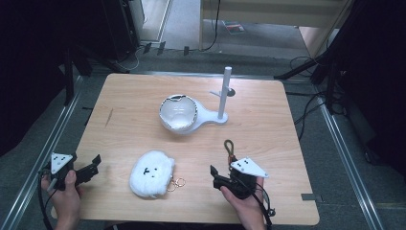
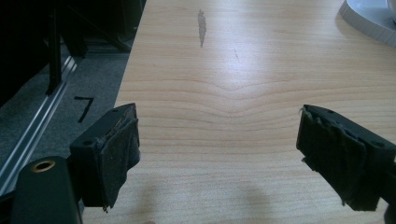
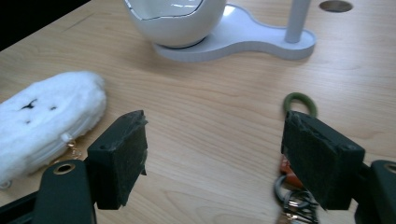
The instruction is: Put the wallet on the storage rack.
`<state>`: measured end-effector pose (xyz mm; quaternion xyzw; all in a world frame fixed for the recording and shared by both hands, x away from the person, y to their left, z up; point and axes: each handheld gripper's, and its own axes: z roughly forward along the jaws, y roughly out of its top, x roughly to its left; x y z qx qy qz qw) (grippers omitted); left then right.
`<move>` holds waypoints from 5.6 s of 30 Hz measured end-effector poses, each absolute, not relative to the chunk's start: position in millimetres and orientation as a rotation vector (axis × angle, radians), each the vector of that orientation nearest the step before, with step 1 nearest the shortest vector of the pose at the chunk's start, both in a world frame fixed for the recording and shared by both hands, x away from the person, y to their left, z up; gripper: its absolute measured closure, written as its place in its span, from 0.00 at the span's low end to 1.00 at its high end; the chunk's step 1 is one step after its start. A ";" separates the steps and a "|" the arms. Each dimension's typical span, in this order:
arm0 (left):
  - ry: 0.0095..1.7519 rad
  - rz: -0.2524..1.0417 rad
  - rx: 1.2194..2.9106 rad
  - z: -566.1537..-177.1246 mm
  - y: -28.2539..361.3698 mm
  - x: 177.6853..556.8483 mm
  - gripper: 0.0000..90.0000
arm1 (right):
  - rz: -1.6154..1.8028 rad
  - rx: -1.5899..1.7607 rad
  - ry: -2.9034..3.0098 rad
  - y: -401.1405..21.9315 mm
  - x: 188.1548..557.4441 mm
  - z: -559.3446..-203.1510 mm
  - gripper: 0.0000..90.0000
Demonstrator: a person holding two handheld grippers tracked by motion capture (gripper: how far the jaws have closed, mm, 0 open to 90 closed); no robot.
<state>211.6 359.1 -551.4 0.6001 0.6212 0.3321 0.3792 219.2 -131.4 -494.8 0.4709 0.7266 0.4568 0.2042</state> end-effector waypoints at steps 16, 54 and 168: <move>1.588 0.839 1.527 -551.5 359.7 211.8 0.16 | 1.278 1.293 2.182 -68.8 214.2 -510.4 0.18; 1.590 0.837 1.542 -551.4 359.2 212.5 0.16 | 1.275 1.346 2.379 16.8 243.4 -532.9 0.13; 1.605 0.831 1.535 -551.7 359.6 213.6 0.16 | 1.339 0.798 1.709 -40.6 326.7 -440.6 0.88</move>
